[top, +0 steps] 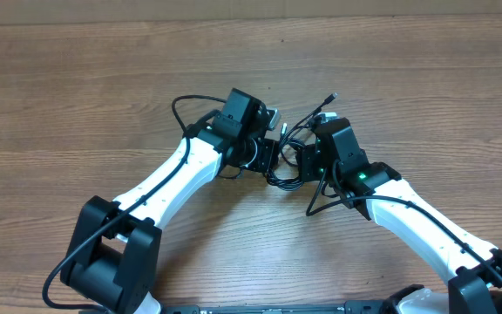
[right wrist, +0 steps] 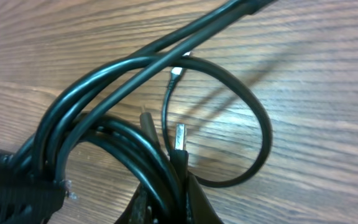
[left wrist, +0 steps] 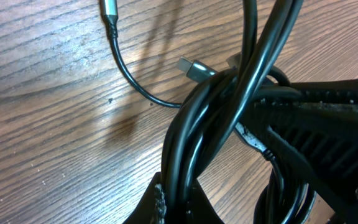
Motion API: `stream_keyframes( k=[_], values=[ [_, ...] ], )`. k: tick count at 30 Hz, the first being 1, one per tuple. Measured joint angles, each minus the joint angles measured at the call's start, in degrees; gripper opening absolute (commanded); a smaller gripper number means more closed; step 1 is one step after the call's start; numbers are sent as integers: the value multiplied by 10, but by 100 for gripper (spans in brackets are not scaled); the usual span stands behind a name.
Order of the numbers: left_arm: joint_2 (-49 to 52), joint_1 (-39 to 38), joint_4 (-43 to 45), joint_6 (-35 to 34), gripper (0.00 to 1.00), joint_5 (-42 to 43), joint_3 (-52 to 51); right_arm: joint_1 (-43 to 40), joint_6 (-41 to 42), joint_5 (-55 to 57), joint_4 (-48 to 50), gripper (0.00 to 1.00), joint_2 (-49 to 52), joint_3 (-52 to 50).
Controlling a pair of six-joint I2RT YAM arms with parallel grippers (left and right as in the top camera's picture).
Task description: Untangle cables
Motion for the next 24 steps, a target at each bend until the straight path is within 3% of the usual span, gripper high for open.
stream_keyframes(
  k=[13, 24],
  values=[
    [0, 35, -11, 3, 4, 51, -3, -28, -64, -184, -33, 4, 0, 1],
    [-15, 41, 13, 28, 4, 56, -3, -139, -77, -487, 49, 4, 9, -4]
  ],
)
